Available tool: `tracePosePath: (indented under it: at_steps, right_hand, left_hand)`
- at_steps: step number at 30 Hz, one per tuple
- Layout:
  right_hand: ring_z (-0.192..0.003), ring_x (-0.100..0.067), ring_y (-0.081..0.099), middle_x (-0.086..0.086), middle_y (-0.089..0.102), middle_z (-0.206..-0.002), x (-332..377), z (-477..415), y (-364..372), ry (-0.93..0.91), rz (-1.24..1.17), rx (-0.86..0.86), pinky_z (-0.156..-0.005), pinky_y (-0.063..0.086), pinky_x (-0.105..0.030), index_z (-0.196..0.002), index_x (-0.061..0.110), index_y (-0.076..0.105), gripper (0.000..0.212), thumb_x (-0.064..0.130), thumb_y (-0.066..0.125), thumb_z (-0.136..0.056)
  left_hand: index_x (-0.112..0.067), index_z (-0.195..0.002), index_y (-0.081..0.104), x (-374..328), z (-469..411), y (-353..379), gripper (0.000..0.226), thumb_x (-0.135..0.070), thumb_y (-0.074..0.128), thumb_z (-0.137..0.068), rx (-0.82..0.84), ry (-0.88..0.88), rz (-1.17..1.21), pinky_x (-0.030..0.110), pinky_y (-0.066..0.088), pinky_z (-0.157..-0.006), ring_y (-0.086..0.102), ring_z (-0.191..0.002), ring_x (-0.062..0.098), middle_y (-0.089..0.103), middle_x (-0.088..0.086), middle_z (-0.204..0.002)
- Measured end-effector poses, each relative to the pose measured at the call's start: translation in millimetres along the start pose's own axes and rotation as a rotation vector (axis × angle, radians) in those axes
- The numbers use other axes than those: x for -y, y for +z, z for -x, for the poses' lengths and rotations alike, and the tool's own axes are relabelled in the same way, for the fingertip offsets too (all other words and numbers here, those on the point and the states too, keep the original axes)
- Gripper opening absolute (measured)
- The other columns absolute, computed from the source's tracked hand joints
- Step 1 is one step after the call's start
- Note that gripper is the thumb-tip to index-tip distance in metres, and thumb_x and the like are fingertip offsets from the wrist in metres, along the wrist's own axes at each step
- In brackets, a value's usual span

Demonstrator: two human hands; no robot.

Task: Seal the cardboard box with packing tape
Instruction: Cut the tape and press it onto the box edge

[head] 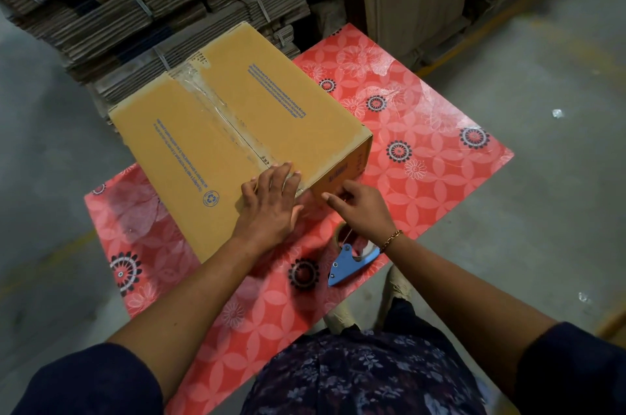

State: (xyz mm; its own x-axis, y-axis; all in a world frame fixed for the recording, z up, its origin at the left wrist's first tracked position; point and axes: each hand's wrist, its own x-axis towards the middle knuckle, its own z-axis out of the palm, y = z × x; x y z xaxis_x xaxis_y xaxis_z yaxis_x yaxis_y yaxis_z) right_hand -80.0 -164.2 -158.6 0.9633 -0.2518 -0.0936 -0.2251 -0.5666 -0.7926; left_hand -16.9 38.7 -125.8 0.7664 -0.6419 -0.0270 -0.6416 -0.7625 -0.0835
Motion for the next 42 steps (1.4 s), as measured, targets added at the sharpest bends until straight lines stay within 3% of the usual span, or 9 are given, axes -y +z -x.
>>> tracePosePath:
  at_steps: [5,8,13,19,23,26,29,36,42]
  right_hand:
    - [-0.070,-0.021,0.058,0.006,0.058,-0.070,25.8,-16.8,-6.9,-0.316,0.284,0.085,-0.055,0.041,-0.033,-0.074,0.021,0.057,0.038,0.056,0.064,-0.088]
    - [-0.080,-0.027,0.057,-0.002,0.063,-0.080,29.7,-17.5,-6.3,-0.512,0.458,-0.128,-0.065,0.047,-0.042,-0.081,0.017,0.062,0.039,0.056,0.065,-0.086]
    - [-0.108,-0.029,0.051,-0.004,0.061,-0.117,17.7,-15.8,-4.7,-0.394,0.450,-0.295,-0.089,0.040,-0.042,-0.110,0.022,0.064,0.048,0.063,0.062,-0.085]
    - [-0.110,-0.031,0.054,-0.006,0.061,-0.122,8.6,-52.4,-27.7,-0.425,0.393,-0.236,-0.089,0.043,-0.041,-0.110,0.019,0.066,0.045,0.056,0.065,-0.085]
    - [-0.126,-0.025,0.048,-0.009,0.052,-0.135,11.5,-63.9,-18.6,-0.015,-0.217,-0.410,-0.108,0.041,-0.042,-0.129,0.012,0.055,0.048,0.039,0.063,-0.089]
    - [-0.144,-0.024,0.033,-0.010,0.035,-0.157,26.5,-63.6,17.0,0.513,-0.696,-0.398,-0.119,0.028,-0.042,-0.152,0.016,0.034,0.065,0.052,0.046,-0.099]
    - [-0.150,-0.027,0.026,-0.010,0.032,-0.162,46.3,-73.7,55.4,0.813,-0.920,-0.465,-0.121,0.021,-0.046,-0.155,0.016,0.032,0.071,0.061,0.032,-0.100]
    - [-0.140,-0.029,0.039,-0.012,0.052,-0.146,45.9,-92.6,88.6,0.918,-0.838,-0.687,-0.116,0.024,-0.046,-0.138,0.018,0.054,0.070,0.065,0.029,-0.092]
    - [-0.124,-0.029,0.052,-0.011,0.063,-0.127,33.5,-96.4,91.9,0.880,-0.749,-0.780,-0.103,0.035,-0.038,-0.119,0.016,0.062,0.042,0.047,0.040,-0.102]
  left_hand:
    - [-0.013,-0.140,0.044,0.0,-0.6,-2.8,0.059,-0.042,0.048,-0.089,0.013,0.002,-0.010,0.051,0.042,-0.087,0.045,-0.128,0.035,0.043,0.015,-0.151]
    - [-0.014,-0.143,0.040,2.4,0.0,-4.2,0.073,-0.037,0.064,-0.079,0.068,0.028,-0.016,0.049,0.039,-0.088,0.039,-0.130,0.032,0.040,0.014,-0.154]
    - [-0.029,-0.158,0.019,24.8,6.0,-14.6,0.086,-0.063,0.052,-0.087,0.117,0.108,0.044,0.044,0.030,-0.096,0.024,-0.148,0.020,0.015,-0.003,-0.168]
    - [-0.040,-0.155,0.026,12.2,-22.1,-20.2,0.056,-0.044,0.037,-0.100,0.032,0.008,0.162,0.041,0.030,-0.097,0.027,-0.148,0.011,0.022,-0.014,-0.166]
    - [-0.040,-0.153,0.032,2.0,-43.4,-15.1,0.052,-0.038,0.037,-0.101,0.008,-0.054,0.202,0.042,0.031,-0.103,0.027,-0.149,0.011,0.028,-0.014,-0.164]
    - [-0.038,-0.154,0.032,4.4,-42.3,-9.5,0.051,-0.037,0.034,-0.104,-0.005,-0.051,0.215,0.048,0.024,-0.116,0.016,-0.155,0.012,0.025,-0.013,-0.166]
    - [-0.037,-0.154,0.032,3.8,-43.3,-5.6,0.050,-0.039,0.031,-0.105,-0.015,-0.052,0.220,0.049,0.021,-0.119,0.015,-0.155,0.011,0.024,-0.012,-0.166]
    - [-0.034,-0.154,0.034,2.6,-44.1,-1.2,0.049,-0.039,0.029,-0.105,-0.026,-0.043,0.213,0.049,0.021,-0.117,0.015,-0.155,0.014,0.025,-0.010,-0.166]
    - [-0.034,-0.155,0.032,2.5,-44.6,-3.5,0.051,-0.040,0.027,-0.105,-0.012,-0.049,0.211,0.050,0.019,-0.118,0.012,-0.156,0.013,0.022,-0.010,-0.167]
